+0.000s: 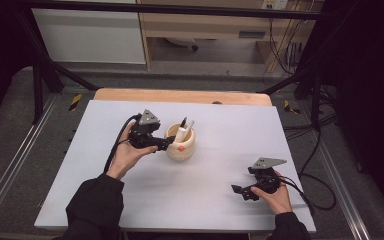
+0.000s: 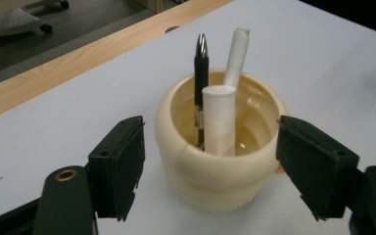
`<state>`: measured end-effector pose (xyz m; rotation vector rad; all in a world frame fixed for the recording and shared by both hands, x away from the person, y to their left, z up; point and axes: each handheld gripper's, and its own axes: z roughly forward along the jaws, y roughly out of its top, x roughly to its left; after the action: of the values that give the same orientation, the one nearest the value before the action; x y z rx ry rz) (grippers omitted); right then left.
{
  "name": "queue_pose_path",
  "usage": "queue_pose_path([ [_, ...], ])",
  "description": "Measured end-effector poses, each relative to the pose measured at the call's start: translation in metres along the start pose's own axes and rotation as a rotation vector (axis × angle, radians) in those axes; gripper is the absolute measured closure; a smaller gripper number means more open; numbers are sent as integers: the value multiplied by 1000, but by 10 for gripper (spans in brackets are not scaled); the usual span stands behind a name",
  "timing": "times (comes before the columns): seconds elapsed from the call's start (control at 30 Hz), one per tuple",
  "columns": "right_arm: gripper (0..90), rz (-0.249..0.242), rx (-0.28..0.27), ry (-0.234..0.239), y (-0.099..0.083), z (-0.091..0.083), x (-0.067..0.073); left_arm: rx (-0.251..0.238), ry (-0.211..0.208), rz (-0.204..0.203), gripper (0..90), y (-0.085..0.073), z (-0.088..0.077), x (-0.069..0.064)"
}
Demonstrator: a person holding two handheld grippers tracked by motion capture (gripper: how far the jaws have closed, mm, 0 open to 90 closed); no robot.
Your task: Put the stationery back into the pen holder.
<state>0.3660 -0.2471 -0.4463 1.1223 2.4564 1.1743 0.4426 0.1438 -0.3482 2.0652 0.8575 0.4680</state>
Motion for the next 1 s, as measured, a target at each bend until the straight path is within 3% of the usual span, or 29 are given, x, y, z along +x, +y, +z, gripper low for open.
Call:
queue_pose_path([
  [0.3,13,2,2,3,0,0,0,22,23,30,160,-32,-18,5],
  [0.5,11,3,1,2,0,0,0,41,35,-3,83,-57,-22,9],
  [1.0,10,2,2,1,0,0,0,59,11,-54,72,-118,-33,13],
])
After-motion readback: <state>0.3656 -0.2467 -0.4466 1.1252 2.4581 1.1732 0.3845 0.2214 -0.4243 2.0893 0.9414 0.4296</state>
